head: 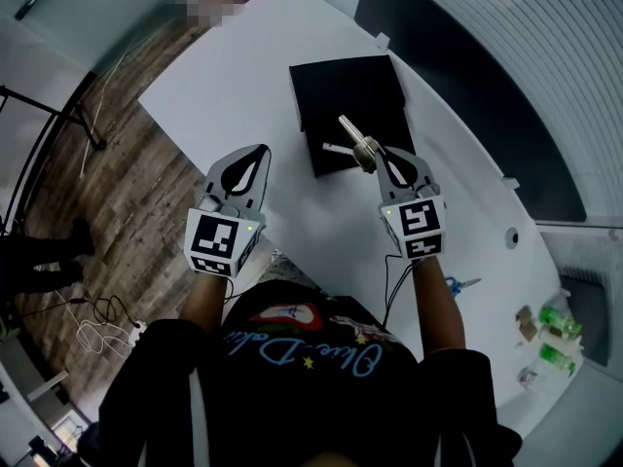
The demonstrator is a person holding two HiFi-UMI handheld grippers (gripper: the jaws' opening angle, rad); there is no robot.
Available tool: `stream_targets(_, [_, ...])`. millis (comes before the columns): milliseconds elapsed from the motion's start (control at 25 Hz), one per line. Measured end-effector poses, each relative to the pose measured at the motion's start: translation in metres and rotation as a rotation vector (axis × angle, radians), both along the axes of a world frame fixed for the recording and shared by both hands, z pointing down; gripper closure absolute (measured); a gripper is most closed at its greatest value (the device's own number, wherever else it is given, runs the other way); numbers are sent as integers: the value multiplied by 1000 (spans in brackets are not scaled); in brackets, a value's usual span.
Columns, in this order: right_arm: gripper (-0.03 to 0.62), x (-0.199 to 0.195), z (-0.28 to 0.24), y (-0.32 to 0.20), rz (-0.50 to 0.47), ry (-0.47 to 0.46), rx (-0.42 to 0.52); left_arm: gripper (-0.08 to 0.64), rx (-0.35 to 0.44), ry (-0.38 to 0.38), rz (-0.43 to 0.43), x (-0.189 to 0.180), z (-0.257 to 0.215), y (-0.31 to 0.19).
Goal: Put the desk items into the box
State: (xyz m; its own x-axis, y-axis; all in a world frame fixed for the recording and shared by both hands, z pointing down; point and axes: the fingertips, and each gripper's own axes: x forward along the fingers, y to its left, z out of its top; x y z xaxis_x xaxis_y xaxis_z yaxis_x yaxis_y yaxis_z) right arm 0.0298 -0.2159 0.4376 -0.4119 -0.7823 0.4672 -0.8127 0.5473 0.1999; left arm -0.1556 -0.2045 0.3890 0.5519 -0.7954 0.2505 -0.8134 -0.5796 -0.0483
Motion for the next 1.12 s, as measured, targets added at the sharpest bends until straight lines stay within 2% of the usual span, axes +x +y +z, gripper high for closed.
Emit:
stream_targets(360, [578, -7, 18, -9, -59, 55, -38, 552, -32, 16, -35, -9, 8, -3])
stream_targets(1120, [577, -11, 52, -30, -208, 205, -64, 552, -62, 13, -49, -6, 20, -16])
